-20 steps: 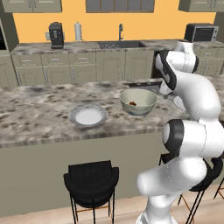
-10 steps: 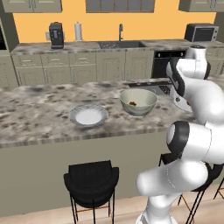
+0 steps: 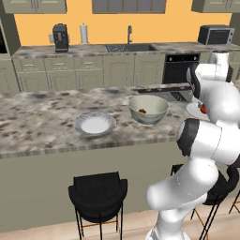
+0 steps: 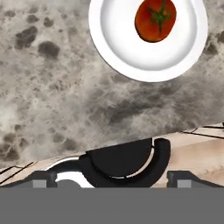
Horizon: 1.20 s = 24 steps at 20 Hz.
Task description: Pick the chicken drumstick and tomato from their plates and place them in the bowl. Then put the bowl in the fridge.
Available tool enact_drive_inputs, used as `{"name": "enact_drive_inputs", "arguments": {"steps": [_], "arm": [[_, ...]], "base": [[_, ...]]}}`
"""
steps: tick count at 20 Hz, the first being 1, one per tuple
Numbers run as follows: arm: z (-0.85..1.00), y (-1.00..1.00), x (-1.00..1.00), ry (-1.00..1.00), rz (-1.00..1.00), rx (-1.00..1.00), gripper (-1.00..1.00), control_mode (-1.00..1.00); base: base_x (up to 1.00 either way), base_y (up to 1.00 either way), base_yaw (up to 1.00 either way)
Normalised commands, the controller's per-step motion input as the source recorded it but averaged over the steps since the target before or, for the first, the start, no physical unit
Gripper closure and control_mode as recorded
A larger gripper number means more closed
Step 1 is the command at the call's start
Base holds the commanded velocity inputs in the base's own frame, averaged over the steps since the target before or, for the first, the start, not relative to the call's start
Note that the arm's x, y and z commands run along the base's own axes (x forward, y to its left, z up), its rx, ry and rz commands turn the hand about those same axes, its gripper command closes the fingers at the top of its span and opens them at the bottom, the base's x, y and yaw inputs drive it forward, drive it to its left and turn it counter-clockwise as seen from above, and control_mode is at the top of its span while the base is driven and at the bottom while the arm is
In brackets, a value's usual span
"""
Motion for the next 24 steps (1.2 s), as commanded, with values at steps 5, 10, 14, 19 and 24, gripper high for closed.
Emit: {"name": "enact_drive_inputs", "arguments": {"steps": [5,10,14,19,24], "arm": [[-0.2,-0.37,0.24,0.0,-0.36,0.0,-1.0,-1.0],[-0.26,-0.18,0.36,0.0,-0.28,0.01,-1.0,-1.0],[-0.26,-0.23,0.33,-0.04,-0.17,0.0,-1.0,-1.0],[-0.13,-0.21,0.37,0.0,-0.04,0.0,-1.0,-1.0],[-0.12,-0.18,0.41,0.0,0.0,-0.01,-1.0,-1.0]], "base": [[0.0,0.0,0.0],[0.0,0.0,0.0],[0.0,0.0,0.0],[0.0,0.0,0.0],[0.0,0.0,0.0]]}}
